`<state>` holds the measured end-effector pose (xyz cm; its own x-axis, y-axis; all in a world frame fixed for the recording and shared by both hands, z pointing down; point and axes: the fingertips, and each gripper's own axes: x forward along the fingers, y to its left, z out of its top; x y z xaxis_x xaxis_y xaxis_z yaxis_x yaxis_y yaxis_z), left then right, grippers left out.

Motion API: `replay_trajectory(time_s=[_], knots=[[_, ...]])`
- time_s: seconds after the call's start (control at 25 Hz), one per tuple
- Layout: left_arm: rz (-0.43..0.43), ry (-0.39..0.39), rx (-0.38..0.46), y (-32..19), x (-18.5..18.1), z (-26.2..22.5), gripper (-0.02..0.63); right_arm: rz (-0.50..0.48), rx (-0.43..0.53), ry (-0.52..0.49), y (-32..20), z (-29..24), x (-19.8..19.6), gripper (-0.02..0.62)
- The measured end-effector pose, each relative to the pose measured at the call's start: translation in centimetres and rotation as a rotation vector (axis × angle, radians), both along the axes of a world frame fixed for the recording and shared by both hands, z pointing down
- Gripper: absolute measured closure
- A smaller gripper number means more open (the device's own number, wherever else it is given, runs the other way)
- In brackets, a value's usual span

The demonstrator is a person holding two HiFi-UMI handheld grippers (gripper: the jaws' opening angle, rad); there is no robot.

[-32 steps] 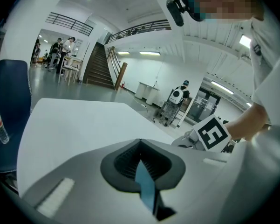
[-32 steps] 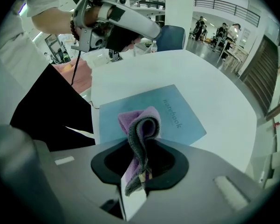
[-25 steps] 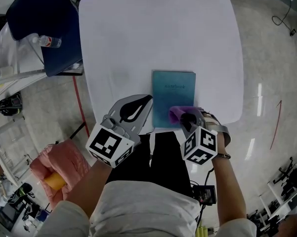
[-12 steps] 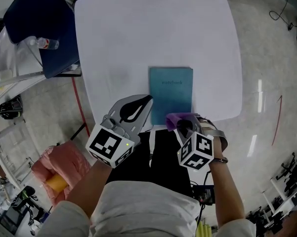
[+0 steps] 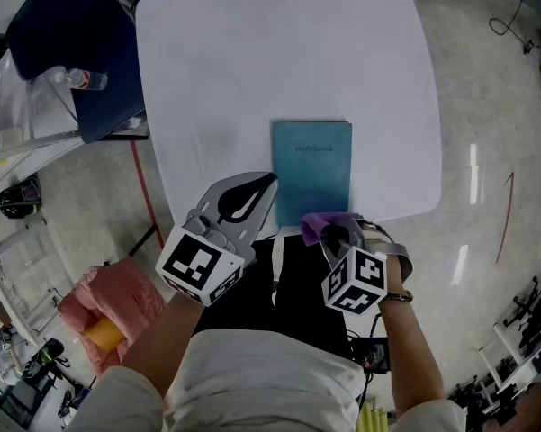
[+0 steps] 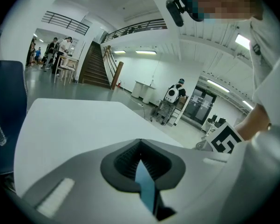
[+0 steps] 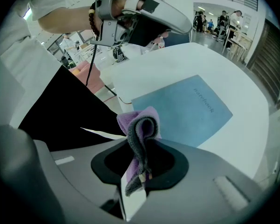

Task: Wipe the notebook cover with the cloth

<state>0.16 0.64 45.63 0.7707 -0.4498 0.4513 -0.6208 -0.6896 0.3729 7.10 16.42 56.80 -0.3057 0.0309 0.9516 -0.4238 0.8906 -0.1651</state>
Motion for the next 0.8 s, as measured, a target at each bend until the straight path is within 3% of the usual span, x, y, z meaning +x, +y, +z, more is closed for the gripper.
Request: replay_trajectory(time_s=[0.8], knots=[[-0.031, -0.01, 0.002, -0.7, -1.5, 0.1, 0.607, 0.023, 0.053, -0.027, -2.2, -2.1, 0.6, 0.489]])
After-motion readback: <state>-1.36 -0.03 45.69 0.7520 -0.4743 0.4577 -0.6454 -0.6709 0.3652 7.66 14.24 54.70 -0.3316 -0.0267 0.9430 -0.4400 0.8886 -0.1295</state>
